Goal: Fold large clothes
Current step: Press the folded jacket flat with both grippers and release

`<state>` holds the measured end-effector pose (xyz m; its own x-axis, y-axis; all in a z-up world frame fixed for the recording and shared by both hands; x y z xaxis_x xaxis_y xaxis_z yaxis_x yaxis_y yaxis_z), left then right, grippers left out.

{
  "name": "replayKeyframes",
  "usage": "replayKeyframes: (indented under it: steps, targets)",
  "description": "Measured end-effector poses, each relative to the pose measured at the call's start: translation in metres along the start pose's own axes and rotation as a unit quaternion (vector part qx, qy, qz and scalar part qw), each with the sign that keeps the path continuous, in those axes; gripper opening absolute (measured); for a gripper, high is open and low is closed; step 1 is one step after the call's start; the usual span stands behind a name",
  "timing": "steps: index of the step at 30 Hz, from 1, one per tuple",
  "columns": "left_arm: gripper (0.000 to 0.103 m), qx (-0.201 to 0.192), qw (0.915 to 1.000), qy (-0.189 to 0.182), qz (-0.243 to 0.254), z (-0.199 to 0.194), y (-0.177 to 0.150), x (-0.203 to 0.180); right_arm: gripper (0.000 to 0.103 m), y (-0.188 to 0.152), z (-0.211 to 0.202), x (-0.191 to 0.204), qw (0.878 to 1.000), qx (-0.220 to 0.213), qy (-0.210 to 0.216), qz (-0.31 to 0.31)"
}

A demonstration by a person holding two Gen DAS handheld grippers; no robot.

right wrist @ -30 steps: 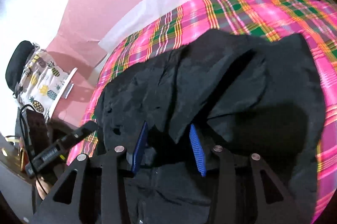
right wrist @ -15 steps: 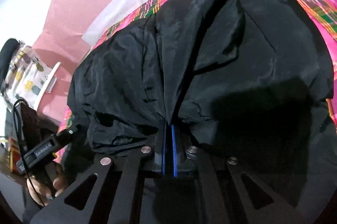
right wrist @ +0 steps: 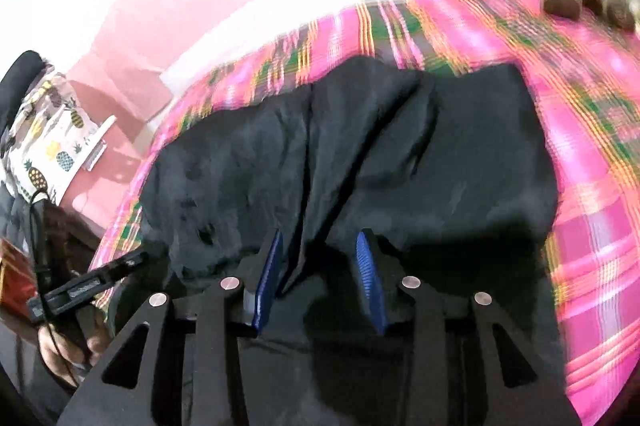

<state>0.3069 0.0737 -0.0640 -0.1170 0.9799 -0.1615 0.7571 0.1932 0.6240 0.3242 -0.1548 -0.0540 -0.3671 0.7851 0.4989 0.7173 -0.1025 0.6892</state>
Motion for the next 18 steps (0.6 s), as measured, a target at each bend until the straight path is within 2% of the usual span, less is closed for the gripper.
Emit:
replayKeyframes:
  steps: [4,8,12,15,18]
  targets:
    - [0.048,-0.060,0.9980,0.018,0.005,-0.014,0.042,0.004,0.039,0.034,-0.006,0.002,0.999,-0.025,-0.031,-0.035]
    - [0.048,-0.065,0.9961,0.059,-0.012,0.016,0.073,0.020,0.039,0.064,0.015,-0.012,0.996,-0.034,-0.064,-0.049]
    - [0.049,-0.033,0.9958,0.083,-0.019,0.055,0.056,0.041,0.040,0.061,0.038,-0.056,0.994,0.000,-0.107,-0.024]
    - [0.053,-0.045,0.9962,0.070,-0.026,0.062,0.041,0.049,0.040,0.044,0.045,-0.081,0.997,0.003,-0.082,0.004]
    - [0.053,-0.043,0.9964,0.067,-0.028,0.061,0.040,0.049,0.040,0.042,0.044,-0.084,0.996,-0.001,-0.084,0.004]
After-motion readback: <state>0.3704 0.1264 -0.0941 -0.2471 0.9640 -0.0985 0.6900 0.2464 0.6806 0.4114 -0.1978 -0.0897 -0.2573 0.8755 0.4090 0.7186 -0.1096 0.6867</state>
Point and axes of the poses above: each gripper's, at about its wrist camera, not at the fingertips, and z roughly the way its jaws point, x to its left, y to its top, the point moved 3 cm from there along z, roughly the way its jaws point, and after that the axes turned 14 degrees about y, right-handed, at the moved point
